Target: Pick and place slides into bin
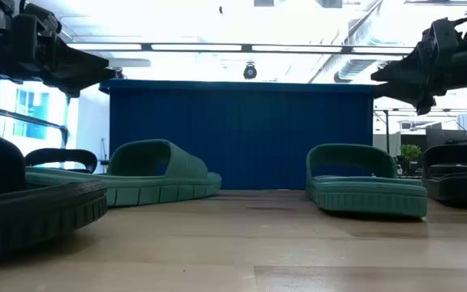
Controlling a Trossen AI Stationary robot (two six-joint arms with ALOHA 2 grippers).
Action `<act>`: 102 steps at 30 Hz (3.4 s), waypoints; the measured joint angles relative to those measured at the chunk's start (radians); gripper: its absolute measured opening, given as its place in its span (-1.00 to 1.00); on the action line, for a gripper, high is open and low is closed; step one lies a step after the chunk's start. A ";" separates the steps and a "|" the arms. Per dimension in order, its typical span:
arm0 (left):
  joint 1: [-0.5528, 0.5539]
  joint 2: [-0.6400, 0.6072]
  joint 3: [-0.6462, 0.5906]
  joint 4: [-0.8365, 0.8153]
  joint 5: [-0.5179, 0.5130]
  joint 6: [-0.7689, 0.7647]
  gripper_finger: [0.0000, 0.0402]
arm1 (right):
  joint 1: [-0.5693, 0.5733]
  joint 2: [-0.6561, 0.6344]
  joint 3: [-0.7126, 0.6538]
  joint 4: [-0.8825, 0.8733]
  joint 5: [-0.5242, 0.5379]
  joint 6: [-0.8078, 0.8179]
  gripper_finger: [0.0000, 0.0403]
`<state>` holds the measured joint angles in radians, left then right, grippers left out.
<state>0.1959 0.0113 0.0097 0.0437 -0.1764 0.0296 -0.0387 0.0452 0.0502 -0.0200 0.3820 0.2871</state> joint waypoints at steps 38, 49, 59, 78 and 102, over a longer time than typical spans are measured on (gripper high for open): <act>0.000 0.000 0.000 0.030 0.012 -0.018 0.00 | 0.000 0.000 0.000 0.000 0.000 0.000 -0.14; 0.000 0.010 0.116 0.136 0.074 0.007 0.00 | 0.000 0.000 0.000 0.000 0.000 0.000 -0.14; 0.000 0.175 0.423 -0.072 -0.007 0.020 0.00 | 0.000 0.000 0.000 0.000 0.000 0.000 -0.14; 0.000 0.441 0.577 -0.108 0.161 -0.197 0.00 | 0.000 0.000 0.000 0.021 0.032 0.189 -0.15; 0.000 0.632 0.577 -0.091 0.335 -0.402 0.00 | 0.000 0.139 0.439 0.264 -0.464 0.131 -0.25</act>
<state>0.1959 0.6434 0.5865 -0.0471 0.1588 -0.3729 -0.0385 0.1845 0.4888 0.2435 -0.0817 0.4176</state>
